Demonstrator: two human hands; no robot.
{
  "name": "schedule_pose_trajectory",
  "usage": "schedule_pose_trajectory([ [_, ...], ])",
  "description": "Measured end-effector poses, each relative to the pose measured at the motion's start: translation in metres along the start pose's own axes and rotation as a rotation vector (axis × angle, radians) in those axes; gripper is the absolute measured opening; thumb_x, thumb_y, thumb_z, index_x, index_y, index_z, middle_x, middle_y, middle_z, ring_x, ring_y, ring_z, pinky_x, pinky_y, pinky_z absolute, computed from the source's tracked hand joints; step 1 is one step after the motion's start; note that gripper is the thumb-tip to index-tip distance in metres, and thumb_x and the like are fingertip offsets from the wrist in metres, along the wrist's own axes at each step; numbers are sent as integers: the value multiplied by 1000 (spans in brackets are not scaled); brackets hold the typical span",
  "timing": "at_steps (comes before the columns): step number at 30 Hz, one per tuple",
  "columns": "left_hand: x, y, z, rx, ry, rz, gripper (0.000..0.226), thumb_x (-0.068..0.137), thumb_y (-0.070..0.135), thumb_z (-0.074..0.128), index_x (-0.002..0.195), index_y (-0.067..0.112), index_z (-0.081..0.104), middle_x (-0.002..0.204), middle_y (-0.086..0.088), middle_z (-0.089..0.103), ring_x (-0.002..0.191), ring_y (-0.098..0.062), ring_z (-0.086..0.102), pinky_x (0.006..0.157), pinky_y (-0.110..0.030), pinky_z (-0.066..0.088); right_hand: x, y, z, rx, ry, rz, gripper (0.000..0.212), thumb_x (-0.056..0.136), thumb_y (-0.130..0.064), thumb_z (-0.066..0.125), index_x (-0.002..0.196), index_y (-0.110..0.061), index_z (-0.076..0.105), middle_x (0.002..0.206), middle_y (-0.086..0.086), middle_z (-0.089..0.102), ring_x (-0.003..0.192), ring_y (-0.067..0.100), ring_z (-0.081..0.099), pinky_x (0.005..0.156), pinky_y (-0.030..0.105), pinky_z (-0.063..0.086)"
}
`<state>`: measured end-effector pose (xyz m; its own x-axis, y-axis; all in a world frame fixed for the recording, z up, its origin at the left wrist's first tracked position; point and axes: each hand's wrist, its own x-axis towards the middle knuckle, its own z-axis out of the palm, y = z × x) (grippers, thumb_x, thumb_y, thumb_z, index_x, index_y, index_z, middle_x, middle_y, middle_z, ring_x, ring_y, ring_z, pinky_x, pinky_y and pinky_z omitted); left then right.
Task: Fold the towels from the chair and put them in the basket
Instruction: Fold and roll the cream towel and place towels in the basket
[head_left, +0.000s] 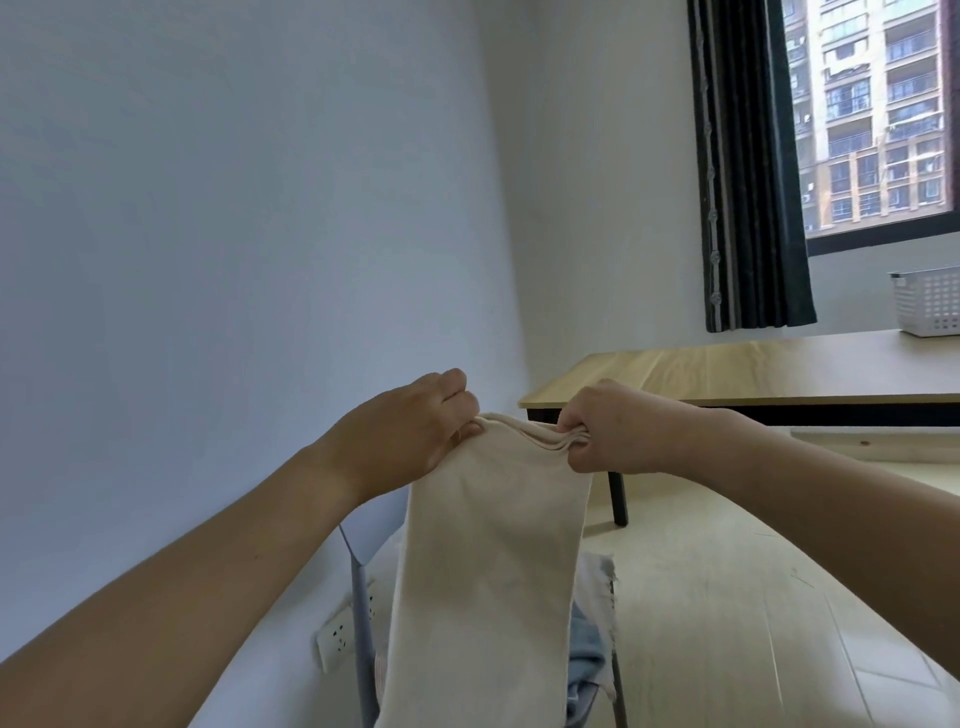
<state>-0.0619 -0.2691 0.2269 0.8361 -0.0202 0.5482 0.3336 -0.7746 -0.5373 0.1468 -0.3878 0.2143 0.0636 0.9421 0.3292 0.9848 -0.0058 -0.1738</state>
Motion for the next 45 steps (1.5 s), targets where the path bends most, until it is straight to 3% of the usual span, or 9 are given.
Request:
schedule_pose_trajectory([
  [7, -9, 6, 6, 66, -199, 76, 9, 93, 18, 49, 100, 15, 56, 78, 5, 38, 64, -13, 37, 53, -30, 37, 10, 2, -1, -302, -161, -44, 17, 87, -18, 47, 79, -8, 58, 88, 1, 48, 76, 23, 52, 73, 39, 47],
  [12, -1, 23, 23, 188, -290, -181, 61, 82, 0, 42, 141, 13, 29, 104, -6, 52, 80, -20, 35, 70, -28, 30, 20, 4, 12, -360, -90, -53, 23, 96, -9, 35, 111, -6, 51, 106, 12, 44, 91, 19, 33, 83, 30, 34],
  [17, 25, 14, 31, -109, -830, -444, 18, 86, 8, 48, 102, 7, 56, 100, -11, 61, 79, -22, 54, 64, -30, 41, 30, 7, 24, -200, -134, -95, 58, 87, -1, 36, 138, -24, 23, 111, -1, 39, 108, 20, 41, 94, 32, 36],
  [21, 35, -8, 40, -490, -1068, -578, 20, 90, 20, 60, 108, 11, 58, 93, -4, 61, 80, -17, 63, 73, -31, 57, 50, 18, 33, -175, -348, 98, 15, 92, -18, 35, 103, -20, 44, 105, -3, 46, 96, 19, 49, 82, 33, 40],
  [24, 35, -19, 65, -513, -1094, -594, 33, 93, 27, 57, 122, 12, 53, 111, -9, 58, 95, -19, 60, 81, -33, 58, 73, 24, 45, -193, -463, 145, 10, 92, -22, 35, 85, -23, 42, 95, -1, 50, 83, 18, 48, 73, 31, 39],
  [28, 34, -25, 109, -335, -1080, -615, 38, 96, 36, 43, 122, 9, 48, 100, -7, 55, 79, -16, 56, 76, -33, 54, 101, 30, 67, -247, -408, 114, 12, 92, -16, 37, 97, -13, 48, 93, 0, 48, 81, 19, 47, 64, 27, 35],
  [37, 20, -52, 145, -207, -527, -616, 24, 82, 17, 44, 100, 19, 59, 92, -1, 63, 81, -20, 58, 68, -33, 49, 122, 41, 75, -221, 0, 42, 20, 79, -18, 56, 70, -22, 38, 75, -2, 48, 59, 14, 43, 51, 27, 34],
  [40, 10, -44, 135, -221, -545, -551, 13, 79, 9, 48, 68, 18, 48, 68, 0, 53, 61, -17, 47, 54, -29, 35, 111, 40, 77, -174, 16, 17, 19, 79, -20, 57, 70, -22, 40, 75, -3, 50, 59, 13, 42, 52, 27, 34],
  [45, -36, 8, 158, -375, -803, -500, 1, 78, 18, 61, 77, 17, 60, 74, -1, 63, 69, -20, 58, 54, -27, 39, 73, 47, 131, -48, -289, 80, 12, 82, -20, 59, 76, -21, 49, 81, -1, 56, 70, 16, 51, 59, 25, 42],
])
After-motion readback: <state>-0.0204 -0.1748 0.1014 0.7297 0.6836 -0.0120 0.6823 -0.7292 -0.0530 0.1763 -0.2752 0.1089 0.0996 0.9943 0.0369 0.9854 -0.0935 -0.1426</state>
